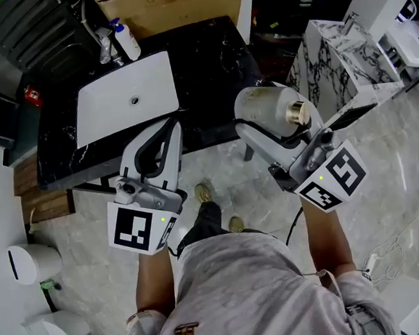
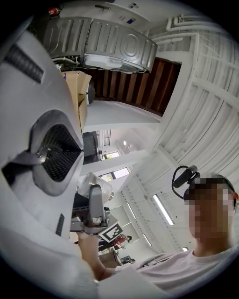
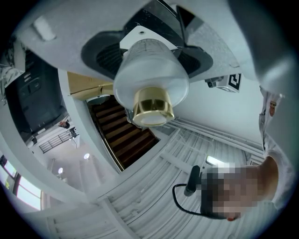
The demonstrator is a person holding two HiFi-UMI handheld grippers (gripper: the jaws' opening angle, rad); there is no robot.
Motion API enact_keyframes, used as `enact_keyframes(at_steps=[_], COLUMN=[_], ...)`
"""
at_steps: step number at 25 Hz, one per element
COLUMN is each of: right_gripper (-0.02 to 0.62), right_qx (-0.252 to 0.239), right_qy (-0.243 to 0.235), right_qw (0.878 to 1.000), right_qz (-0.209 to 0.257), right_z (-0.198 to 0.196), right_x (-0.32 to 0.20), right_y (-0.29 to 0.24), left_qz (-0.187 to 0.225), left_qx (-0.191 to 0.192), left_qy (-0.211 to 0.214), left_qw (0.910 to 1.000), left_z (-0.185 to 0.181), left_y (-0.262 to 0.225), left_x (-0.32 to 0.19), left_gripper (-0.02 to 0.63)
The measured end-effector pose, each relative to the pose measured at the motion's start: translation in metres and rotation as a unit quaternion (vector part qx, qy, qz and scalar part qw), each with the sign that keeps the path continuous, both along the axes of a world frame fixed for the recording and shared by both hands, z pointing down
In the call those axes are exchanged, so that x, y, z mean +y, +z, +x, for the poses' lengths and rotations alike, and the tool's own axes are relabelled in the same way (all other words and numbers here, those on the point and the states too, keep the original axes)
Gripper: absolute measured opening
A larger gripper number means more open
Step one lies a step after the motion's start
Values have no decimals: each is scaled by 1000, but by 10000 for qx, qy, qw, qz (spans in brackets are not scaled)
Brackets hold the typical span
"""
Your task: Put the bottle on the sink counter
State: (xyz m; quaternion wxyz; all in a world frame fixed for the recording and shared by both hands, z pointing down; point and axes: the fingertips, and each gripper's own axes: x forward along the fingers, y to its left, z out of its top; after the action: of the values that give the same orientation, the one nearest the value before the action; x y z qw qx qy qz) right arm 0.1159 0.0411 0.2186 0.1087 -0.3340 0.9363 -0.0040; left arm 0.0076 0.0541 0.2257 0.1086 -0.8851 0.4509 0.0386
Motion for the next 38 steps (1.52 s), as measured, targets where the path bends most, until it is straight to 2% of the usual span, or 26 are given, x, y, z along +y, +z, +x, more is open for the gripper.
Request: enact_keyframes(at_steps=[12,18,28,38], right_gripper=[331,331,331,331], right_qx=[289,466,766,1376], right_qy=[332,633,1133,1070], right_qw=[9990,9967,9897,9819], right_qz=[-128,-221,-422,-736], right_z=[-33,-52,-70,-74], right_x=[-94,-148,-222,-294], right_y=[11,18,35,76], left_qz=[-51,-173,-451,-579], left_qx=[118,129,38,272], left_qy=[144,408,771,626], left_qw=[9998,9989,9960,9960], left_z=[-43,-59,-81,-78], left_y=[15,27,48,61], left_x=[-103,-161,-229,-274], left_gripper=[2,2,2,2])
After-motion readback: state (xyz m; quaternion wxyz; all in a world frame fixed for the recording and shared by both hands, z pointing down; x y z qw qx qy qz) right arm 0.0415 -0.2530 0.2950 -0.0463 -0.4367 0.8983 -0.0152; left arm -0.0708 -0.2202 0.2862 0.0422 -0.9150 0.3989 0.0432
